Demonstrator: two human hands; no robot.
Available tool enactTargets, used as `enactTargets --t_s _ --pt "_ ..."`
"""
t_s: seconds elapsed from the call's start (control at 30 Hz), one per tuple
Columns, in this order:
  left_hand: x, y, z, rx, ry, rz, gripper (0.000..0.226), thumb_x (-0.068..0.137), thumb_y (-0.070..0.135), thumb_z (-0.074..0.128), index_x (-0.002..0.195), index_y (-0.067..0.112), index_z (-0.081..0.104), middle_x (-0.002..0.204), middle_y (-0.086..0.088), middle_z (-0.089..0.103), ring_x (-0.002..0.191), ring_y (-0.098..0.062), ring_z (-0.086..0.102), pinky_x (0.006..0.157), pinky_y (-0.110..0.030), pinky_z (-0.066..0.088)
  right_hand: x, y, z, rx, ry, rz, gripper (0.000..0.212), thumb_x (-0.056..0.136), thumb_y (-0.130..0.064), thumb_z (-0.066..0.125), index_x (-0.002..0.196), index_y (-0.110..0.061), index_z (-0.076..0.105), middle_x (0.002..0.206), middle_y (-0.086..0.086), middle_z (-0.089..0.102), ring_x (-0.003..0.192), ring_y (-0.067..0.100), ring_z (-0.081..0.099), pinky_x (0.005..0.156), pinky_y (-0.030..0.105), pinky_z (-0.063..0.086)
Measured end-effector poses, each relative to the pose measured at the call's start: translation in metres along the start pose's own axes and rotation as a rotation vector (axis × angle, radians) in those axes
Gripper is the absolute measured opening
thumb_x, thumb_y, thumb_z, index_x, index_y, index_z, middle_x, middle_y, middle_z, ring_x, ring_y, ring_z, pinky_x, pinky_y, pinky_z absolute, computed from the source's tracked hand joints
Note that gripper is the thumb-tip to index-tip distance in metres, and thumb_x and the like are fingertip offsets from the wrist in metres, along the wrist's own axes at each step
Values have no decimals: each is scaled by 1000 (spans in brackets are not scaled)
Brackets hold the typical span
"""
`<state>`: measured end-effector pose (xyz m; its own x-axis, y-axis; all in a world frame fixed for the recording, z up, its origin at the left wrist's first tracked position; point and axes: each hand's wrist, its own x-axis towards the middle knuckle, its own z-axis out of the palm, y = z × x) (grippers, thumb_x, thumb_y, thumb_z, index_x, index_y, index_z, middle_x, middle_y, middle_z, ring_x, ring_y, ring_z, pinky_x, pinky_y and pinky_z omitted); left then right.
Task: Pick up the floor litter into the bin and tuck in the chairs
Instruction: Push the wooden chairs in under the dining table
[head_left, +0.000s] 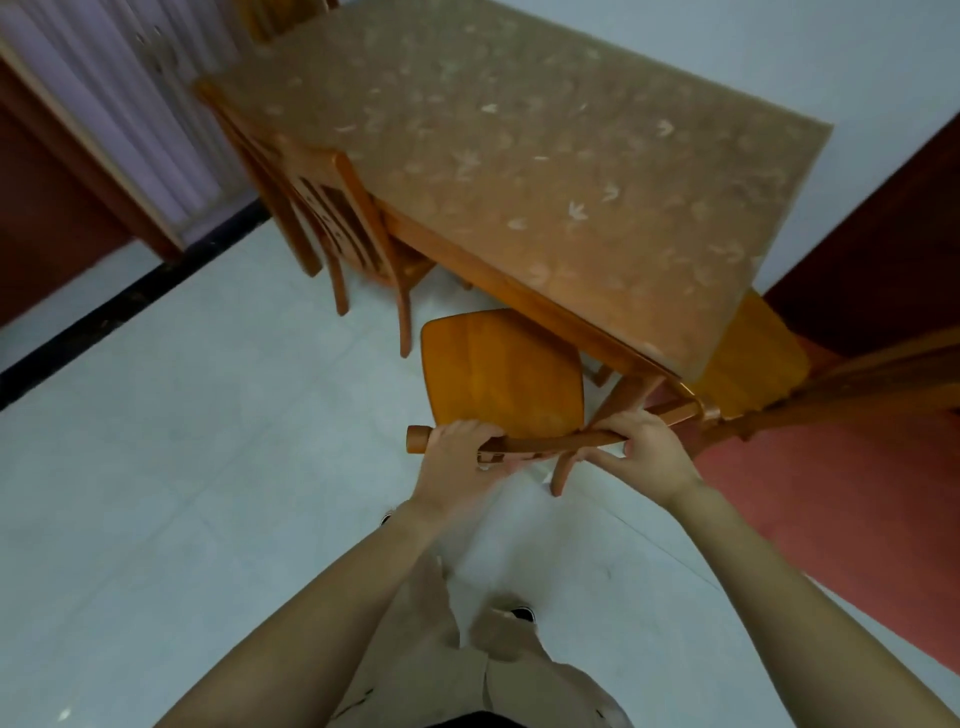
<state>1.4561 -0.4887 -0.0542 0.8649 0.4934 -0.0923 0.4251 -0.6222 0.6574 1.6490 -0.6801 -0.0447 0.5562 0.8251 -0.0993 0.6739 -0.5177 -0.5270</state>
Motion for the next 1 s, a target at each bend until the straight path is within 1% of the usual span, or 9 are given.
enactTargets --t_s 0.07,0.17,0.33,0.43,0.6,0.7,0.83,0.93,1.0 --pt "5 0 7 -70 42 -60 46 75 77 50 92 35 60 93 19 61 92 -6 54 91 -38 46 -3 -3 3 43 48 27 21 78 -59 69 87 -40 70 85 -16 65 85 5 51 71 22 41" --pt "11 -3 14 -129 80 -89 44 73 76 54 84 34 59 85 21 59 88 -8 54 86 -39 48 -3 -5 6 71 77 74 26 77 -58 71 88 -34 74 86 -14 66 88 6 52 75 24 45" --pt "13 -7 15 -121 114 -40 40 75 69 60 80 30 59 80 21 57 87 -5 51 88 -30 37 -4 -8 10 87 103 94 30 76 -57 72 92 -32 73 88 -13 65 91 9 54 81 29 49" --pt "15 -14 17 -124 117 -31 43 73 73 57 79 30 60 81 21 59 87 -6 52 89 -33 39 -2 -9 13 84 111 107 32 76 -60 69 92 -32 74 88 -14 65 92 7 53 82 30 49" --pt "31 -26 5 -131 61 -47 44 70 75 58 79 32 59 83 20 58 88 -8 52 84 -26 37 6 -23 16 84 159 102 28 77 -54 73 88 -28 74 83 -12 65 85 12 54 77 31 48" --pt "45 -37 -7 -126 19 -32 40 70 71 62 78 32 60 80 19 57 85 -6 51 80 -23 33 15 -33 19 101 175 105 17 78 -50 75 82 -35 68 76 -19 59 82 11 52 71 23 41" --pt "62 -54 -22 -142 6 -1 37 71 69 64 79 33 62 80 23 57 85 -7 52 80 -25 38 33 -41 29 79 202 111 22 78 -55 72 78 -34 66 71 -23 52 76 6 47 67 18 32" --pt "80 -67 -39 -146 -7 39 31 71 61 70 78 31 64 79 20 59 83 -6 52 77 -24 39 48 -44 43 53 234 124 37 79 -60 66 92 -26 73 79 -18 58 80 7 49 75 23 40" --pt "94 -77 -53 -147 -24 79 30 71 57 72 76 28 65 75 19 58 79 -4 52 73 -25 39 59 -50 49 64 245 129 40 82 -58 64 102 -25 73 87 -14 64 85 9 52 83 28 44"
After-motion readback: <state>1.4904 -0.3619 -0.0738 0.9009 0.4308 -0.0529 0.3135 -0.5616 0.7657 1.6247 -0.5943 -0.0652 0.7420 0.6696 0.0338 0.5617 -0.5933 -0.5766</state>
